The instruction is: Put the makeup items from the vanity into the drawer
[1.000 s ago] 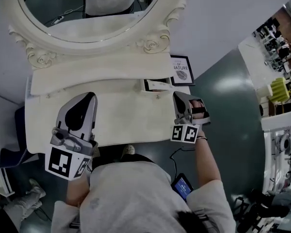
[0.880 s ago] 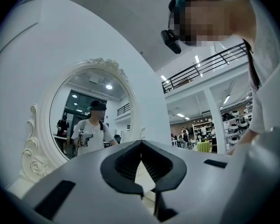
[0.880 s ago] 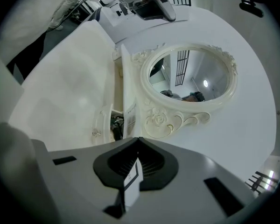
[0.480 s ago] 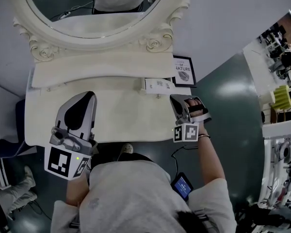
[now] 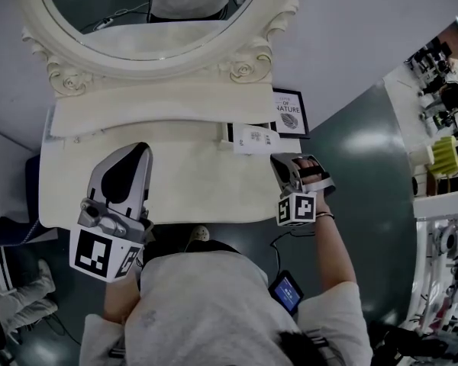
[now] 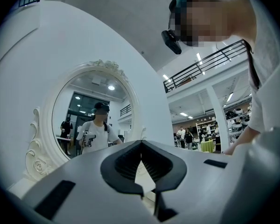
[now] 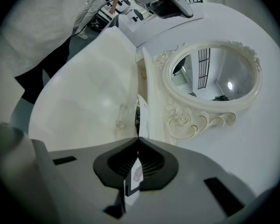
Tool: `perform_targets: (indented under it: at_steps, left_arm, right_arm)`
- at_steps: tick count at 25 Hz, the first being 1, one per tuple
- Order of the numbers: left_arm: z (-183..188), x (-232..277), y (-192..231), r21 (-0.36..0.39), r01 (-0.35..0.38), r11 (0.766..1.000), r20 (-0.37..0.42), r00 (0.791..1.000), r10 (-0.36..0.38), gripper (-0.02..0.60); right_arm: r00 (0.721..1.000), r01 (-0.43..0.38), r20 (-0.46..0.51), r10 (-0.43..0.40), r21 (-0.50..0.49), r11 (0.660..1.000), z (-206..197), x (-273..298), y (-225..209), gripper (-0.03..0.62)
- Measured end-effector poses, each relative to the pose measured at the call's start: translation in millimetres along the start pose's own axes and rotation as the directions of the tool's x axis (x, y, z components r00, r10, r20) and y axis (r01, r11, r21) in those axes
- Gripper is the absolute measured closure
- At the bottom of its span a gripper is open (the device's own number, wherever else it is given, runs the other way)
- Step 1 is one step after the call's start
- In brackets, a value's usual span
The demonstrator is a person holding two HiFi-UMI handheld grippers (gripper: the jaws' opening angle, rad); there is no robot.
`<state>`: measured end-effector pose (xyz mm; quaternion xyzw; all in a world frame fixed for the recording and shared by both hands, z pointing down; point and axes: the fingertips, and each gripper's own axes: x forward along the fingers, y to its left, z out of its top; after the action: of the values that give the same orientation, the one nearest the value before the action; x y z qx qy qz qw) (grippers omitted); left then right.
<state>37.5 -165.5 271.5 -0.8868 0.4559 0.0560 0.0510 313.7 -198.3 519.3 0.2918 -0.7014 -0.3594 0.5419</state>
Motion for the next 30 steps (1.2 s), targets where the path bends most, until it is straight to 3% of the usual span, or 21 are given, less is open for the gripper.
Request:
perform_targets:
  at_steps: [16, 30]
  left_arm:
    - [1.8, -2.8, -1.6, 0.0, -0.001, 1.0, -0.001, 1.0, 0.001, 0.566]
    - [1.1, -1.9, -3.3, -0.002, -0.006, 1.0, 0.0, 1.0, 0.006, 0.566]
  right_arm:
    - [0.992, -0.123, 0.035, 0.125, -0.063, 0.99, 4.4, -6.6, 14.6, 0.576]
    - [0.996, -0.075, -0.047, 0.073, -0.055, 0.996, -5.6, 16.9, -1.9, 0.576]
